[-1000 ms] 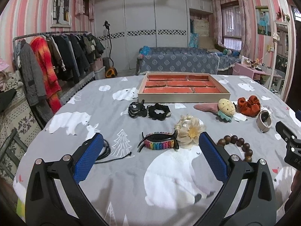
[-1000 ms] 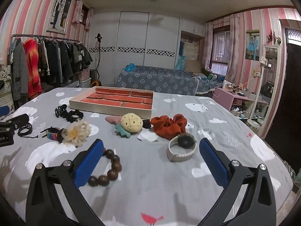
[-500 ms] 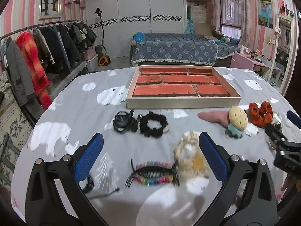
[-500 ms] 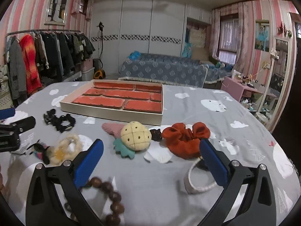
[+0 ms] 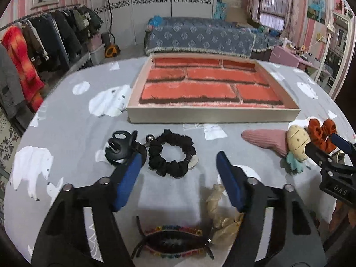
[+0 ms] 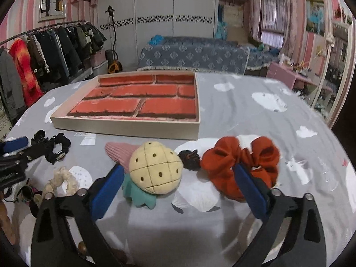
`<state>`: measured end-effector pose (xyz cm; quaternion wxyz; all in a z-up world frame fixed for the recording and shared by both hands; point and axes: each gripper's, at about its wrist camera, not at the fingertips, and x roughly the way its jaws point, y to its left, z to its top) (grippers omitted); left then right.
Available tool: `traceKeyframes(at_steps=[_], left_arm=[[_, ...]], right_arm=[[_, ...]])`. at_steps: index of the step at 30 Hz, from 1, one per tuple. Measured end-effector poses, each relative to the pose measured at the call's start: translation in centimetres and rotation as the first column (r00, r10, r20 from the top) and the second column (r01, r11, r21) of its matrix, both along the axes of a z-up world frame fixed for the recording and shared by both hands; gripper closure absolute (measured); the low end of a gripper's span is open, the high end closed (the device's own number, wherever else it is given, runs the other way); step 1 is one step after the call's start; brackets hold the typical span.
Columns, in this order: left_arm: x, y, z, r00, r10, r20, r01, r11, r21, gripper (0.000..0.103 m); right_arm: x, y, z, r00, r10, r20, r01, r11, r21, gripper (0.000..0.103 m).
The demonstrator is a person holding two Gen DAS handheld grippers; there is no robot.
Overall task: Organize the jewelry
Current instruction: 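Grasp the black scrunchie with the left tool while the right tool grasps the yellow pineapple plush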
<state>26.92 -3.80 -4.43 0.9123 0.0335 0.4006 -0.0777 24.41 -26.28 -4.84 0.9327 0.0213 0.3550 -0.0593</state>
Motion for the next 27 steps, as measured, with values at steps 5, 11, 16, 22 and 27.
traceKeyframes(at_steps=[5, 11, 16, 22, 27], left_arm=[[1.3, -0.2, -1.3, 0.999, -0.007, -0.044, 0.008, 1.000, 0.024, 0.040], [3.5, -0.5, -2.6, 0.995, -0.011, -0.099, 0.016, 0.999, 0.045, 0.048], [4.4, -0.6, -3.2, 0.993, -0.011, -0.115, 0.017, 0.999, 0.050, 0.051], [4.6, -0.6, -3.5, 0.994, -0.006, -0.107, 0.013, 0.998, 0.064, 0.065], [4.5, -0.5, -3.5, 0.996, -0.010, -0.088, 0.017, 0.997, 0.070, 0.078]], right_arm=[[1.3, 0.5, -1.1, 0.998, 0.018, -0.059, -0.019, 1.000, -0.010, 0.015], [2.5, 0.5, -1.6, 0.996, 0.040, -0.081, -0.039, 0.999, 0.014, 0.027], [3.0, 1.0, -2.0, 0.992, 0.075, -0.099, -0.075, 0.997, 0.006, 0.049], [3.0, 1.2, -2.0, 0.991, 0.095, -0.092, -0.093, 0.995, 0.021, 0.056], [2.7, 0.9, -1.7, 0.992, 0.103, -0.068, -0.102, 0.994, 0.030, 0.058]])
